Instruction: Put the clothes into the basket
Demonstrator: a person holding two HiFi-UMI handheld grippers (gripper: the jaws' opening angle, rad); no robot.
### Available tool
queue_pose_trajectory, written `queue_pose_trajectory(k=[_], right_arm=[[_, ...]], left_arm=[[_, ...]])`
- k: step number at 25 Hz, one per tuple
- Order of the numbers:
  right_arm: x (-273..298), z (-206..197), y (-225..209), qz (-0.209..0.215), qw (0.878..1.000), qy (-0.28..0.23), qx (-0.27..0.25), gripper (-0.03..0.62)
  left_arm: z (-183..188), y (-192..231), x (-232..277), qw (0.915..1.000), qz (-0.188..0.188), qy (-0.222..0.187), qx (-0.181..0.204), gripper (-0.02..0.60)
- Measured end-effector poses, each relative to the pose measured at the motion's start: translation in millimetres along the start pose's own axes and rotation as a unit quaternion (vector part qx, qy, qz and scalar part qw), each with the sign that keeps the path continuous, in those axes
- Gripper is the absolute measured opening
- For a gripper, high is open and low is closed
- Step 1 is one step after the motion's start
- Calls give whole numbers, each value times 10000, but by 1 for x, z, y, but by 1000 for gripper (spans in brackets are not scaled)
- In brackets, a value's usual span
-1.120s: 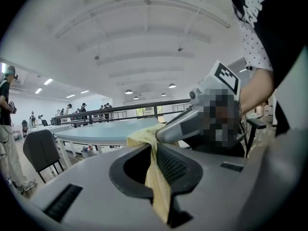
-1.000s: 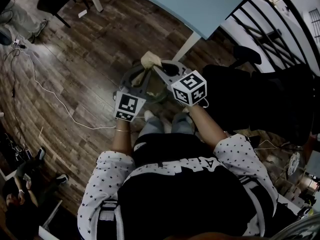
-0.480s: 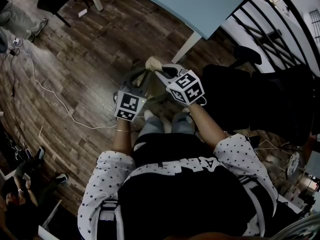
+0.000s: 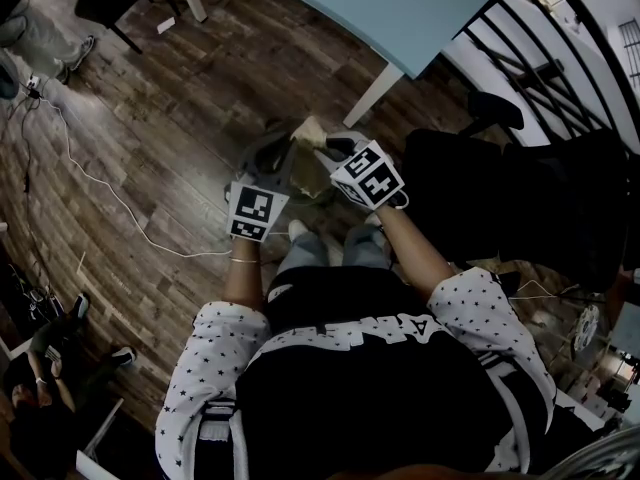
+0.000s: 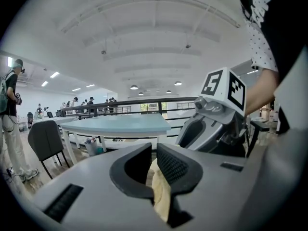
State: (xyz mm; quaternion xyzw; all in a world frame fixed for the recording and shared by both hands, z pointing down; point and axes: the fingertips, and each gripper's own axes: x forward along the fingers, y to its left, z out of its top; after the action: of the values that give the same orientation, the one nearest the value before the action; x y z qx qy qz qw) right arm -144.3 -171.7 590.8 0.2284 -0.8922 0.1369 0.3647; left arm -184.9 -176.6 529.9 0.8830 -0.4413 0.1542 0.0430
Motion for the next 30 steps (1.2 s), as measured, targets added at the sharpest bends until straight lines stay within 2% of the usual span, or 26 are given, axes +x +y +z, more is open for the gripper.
queue_pose_trajectory(k=[7, 11, 15, 30], right_arm=[[1, -11, -2, 14, 9996, 291, -34, 81], [1, -17, -4, -60, 9983, 506, -278, 86], [-5, 2, -9, -152, 9994, 124, -271, 86], [-26, 26, -19, -501, 9971, -547, -143, 84]], left_arm=[[0, -1, 2, 10000, 4, 11, -9, 34], [1, 0, 1, 10000, 31, 7, -4, 34], [2, -2, 2, 10000, 19, 2, -1, 34], [10, -3, -1, 10000, 59, -69, 15, 34]])
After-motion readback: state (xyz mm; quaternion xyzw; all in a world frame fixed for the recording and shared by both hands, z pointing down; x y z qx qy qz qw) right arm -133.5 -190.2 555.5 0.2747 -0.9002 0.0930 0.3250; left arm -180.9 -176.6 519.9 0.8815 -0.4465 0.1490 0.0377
